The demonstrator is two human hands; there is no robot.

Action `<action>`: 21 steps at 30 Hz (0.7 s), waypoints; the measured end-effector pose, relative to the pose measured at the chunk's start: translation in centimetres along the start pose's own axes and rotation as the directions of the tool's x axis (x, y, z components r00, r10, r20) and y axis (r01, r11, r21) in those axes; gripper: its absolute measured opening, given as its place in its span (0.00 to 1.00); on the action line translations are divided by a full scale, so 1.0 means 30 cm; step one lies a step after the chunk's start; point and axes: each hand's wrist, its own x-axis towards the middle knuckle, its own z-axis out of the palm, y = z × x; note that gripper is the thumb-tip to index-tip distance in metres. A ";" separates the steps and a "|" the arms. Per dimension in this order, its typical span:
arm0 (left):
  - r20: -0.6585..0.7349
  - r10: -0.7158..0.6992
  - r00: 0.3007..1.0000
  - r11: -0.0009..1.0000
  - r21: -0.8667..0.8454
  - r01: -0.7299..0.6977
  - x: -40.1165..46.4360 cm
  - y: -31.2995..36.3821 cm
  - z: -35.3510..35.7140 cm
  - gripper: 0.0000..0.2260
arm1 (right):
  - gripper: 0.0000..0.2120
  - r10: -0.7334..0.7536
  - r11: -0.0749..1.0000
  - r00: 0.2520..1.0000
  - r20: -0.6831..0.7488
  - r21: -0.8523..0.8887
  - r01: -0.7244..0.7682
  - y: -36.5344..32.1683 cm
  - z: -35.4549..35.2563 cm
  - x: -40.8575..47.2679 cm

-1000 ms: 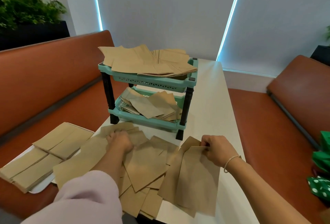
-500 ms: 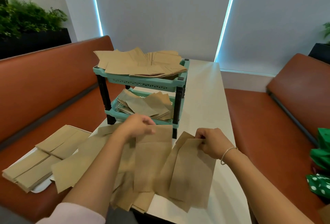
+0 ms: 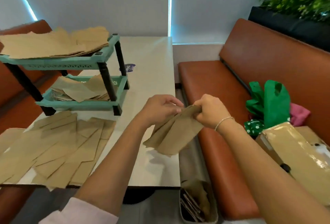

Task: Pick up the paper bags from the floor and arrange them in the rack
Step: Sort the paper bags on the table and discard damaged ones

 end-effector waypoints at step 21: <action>-0.190 -0.178 0.966 0.980 0.054 0.192 0.036 -0.153 0.502 0.10 | 0.14 0.261 0.955 0.826 0.500 -0.011 -0.296 0.450 0.580 -0.213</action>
